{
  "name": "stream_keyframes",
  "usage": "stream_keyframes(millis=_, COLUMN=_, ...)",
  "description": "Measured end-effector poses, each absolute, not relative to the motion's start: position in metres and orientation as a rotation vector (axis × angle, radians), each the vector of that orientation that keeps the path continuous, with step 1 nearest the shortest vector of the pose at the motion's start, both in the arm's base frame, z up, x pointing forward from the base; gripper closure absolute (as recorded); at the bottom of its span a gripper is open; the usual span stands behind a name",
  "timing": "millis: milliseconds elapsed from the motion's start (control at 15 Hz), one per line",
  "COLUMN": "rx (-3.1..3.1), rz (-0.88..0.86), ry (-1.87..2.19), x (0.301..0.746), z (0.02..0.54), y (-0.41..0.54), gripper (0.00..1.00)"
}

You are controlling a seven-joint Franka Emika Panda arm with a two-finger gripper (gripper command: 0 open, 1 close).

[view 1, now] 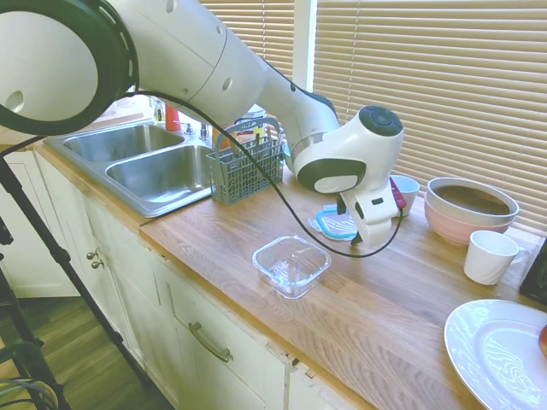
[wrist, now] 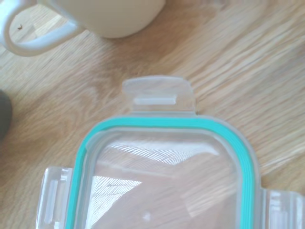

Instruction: Cover the lid of the food container

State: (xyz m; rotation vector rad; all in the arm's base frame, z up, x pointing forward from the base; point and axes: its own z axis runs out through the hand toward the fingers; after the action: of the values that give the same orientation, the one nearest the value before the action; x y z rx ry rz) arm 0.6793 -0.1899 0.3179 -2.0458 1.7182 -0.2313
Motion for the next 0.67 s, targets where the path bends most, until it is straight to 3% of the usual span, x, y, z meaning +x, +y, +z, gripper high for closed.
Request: stream_keyframes(millis=667, rx=-2.042, rz=-0.257, ry=1.681, x=0.678, z=0.31, y=-0.203, gripper=1.0)
